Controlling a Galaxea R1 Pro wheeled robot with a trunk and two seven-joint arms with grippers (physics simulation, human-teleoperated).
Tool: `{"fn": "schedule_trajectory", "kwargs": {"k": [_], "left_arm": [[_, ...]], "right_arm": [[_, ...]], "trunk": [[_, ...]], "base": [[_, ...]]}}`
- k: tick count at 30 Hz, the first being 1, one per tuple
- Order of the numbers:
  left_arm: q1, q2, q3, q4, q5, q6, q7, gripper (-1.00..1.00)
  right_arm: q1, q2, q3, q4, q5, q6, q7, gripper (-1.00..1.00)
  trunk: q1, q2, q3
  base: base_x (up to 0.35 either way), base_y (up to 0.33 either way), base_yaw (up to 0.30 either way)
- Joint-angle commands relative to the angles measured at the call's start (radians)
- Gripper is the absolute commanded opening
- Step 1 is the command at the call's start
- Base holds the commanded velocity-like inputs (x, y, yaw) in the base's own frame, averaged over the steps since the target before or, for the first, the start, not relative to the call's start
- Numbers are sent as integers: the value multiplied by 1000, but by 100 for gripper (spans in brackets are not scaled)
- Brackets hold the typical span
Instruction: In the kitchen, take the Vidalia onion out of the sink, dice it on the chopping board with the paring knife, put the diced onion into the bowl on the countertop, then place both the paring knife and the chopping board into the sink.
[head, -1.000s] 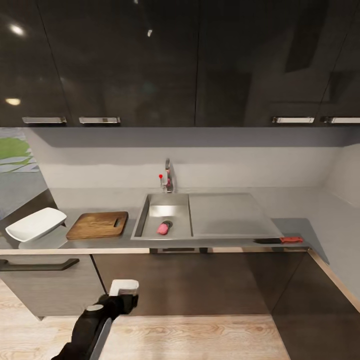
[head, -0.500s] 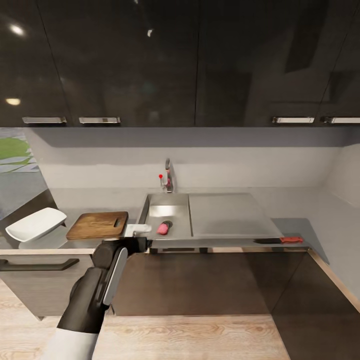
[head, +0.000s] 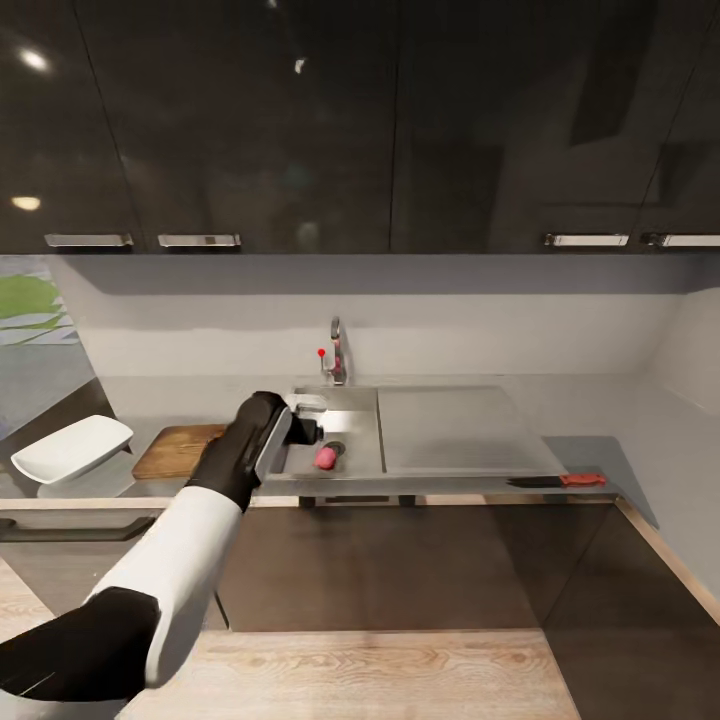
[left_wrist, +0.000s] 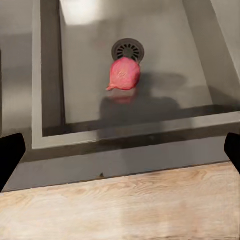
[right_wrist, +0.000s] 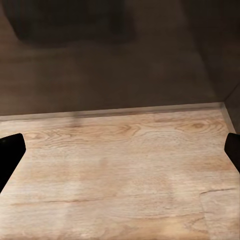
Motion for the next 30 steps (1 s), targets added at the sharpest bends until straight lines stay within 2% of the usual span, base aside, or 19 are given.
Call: {"fn": "schedule_trajectory", "kwargs": {"k": [1,3,5,10,12,14,18,30], "left_arm": [[-47,0,-2,82,9,-15,8,100],[-111,-3,-3,205,9,-66,8,100],[-143,-6,-3,279,9,-104,7,100],[-166,-7,-4,351,11,-131,-12,100],[-167,-3,-4,380,10,-134,-64,100],[-167,0,-4,393,9,-135,-95,100],[-167,2,-4,403,8,-136,-113,100],[-167,5,-4,406,5,-137,-115,100]], "right_arm": [[-1,0,0,0,-3,-3,-1,100],[-1,1,0,0,-3,-3,-1,100],[-1,1,0,0,-4,-3,-1,100],[-1,0,-2,-1,-6,-4,-3,100],[-1,1,-1,-1,-7,-4,-3,100],[-1,1,-1,-1,-7,-4,-4,100],[-1,1,0,-2,-7,-4,-3,100],[-1,2,0,-1,-7,-3,-3,100]], "trunk": [[1,-2,-2],[1,-2,-2],[1,-2,-2],[1,-2,-2],[1,-2,-2],[1,-2,-3],[1,-2,-7],[1,-2,-25]], "base": [[0,0,0],[0,0,0],[0,0,0],[0,0,0],[0,0,0],[0,0,0],[23,-2,0],[300,-128,0]]}}
